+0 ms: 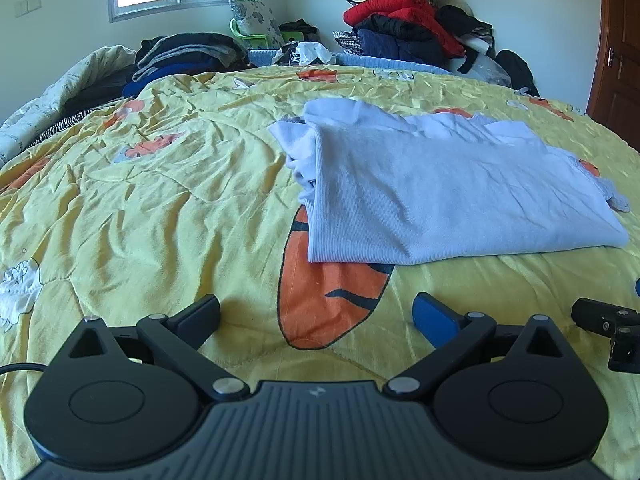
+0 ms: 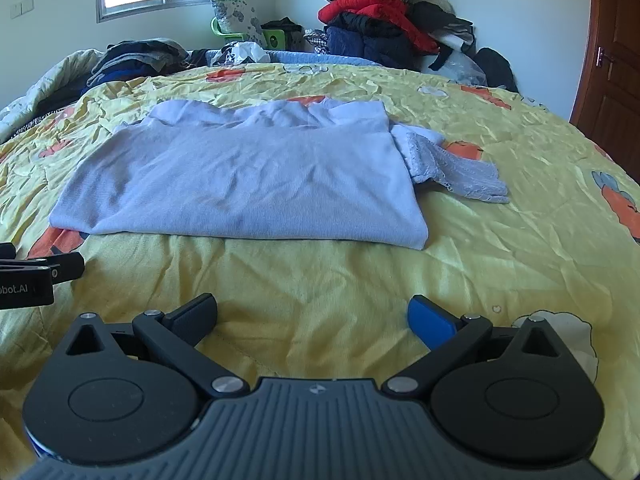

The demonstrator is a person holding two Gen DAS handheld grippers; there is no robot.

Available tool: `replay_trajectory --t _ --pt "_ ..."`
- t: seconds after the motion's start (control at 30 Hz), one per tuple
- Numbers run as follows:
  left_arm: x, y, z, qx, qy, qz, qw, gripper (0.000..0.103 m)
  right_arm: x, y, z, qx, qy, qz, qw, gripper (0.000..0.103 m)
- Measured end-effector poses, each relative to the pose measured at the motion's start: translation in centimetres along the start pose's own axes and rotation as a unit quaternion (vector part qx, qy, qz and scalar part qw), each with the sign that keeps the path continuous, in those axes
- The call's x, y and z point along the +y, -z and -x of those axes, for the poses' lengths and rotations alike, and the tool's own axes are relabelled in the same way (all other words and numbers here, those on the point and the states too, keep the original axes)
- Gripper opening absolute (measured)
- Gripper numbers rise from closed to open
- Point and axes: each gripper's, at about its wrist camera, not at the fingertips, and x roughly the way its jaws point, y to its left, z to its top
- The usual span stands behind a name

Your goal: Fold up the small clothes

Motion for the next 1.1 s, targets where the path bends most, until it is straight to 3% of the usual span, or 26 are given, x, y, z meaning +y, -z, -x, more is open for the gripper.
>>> replay_trajectory --t 0.87,1.1 --pt "-0.1 0.4 0.4 -0.006 -0.004 0.002 1.0 0.103 0.0 0.2 0.1 -0.001 0.0 0.0 1.0 0.103" --pt "0.6 0.4 1.3 -0.012 0.013 -0.011 0.9998 0.103 -0.1 0.3 0.4 -0.001 -0.007 -0.002 1.0 0.103"
